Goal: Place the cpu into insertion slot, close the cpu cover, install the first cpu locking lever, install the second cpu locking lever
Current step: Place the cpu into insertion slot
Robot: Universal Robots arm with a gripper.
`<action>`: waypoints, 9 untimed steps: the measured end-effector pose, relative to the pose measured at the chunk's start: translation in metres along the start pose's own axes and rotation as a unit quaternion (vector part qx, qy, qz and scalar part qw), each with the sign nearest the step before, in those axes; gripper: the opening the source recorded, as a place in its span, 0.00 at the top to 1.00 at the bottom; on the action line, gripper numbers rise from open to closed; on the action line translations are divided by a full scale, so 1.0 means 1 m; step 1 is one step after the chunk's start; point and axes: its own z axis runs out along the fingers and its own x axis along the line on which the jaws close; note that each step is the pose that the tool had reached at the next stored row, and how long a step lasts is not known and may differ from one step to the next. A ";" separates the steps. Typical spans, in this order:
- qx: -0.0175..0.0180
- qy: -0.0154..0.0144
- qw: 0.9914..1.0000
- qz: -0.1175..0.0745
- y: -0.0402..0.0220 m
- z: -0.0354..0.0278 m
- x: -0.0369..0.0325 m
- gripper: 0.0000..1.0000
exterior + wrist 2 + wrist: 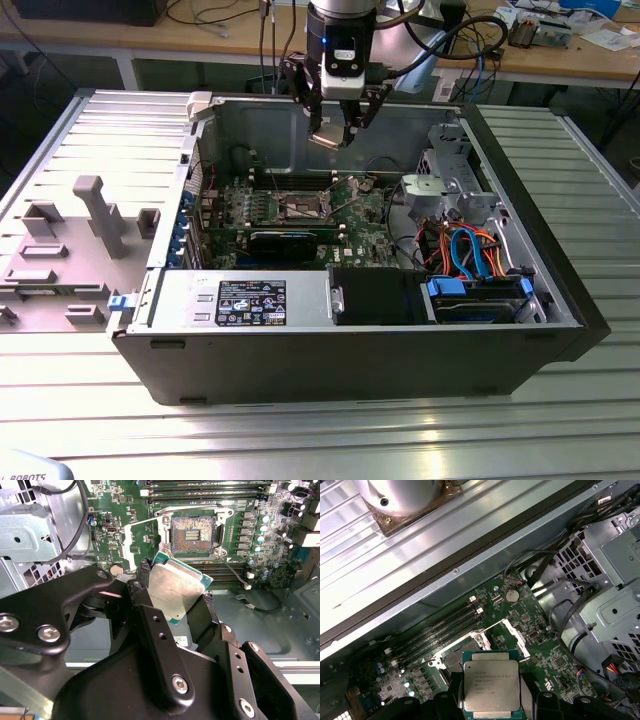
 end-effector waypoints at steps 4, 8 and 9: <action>0.000 0.000 1.000 0.002 0.0000 0.0001 0.0000 0.46; 0.000 0.000 1.000 0.003 0.0000 0.0001 0.0000 0.46; 0.000 0.000 1.000 0.003 0.0000 0.0002 0.0000 0.46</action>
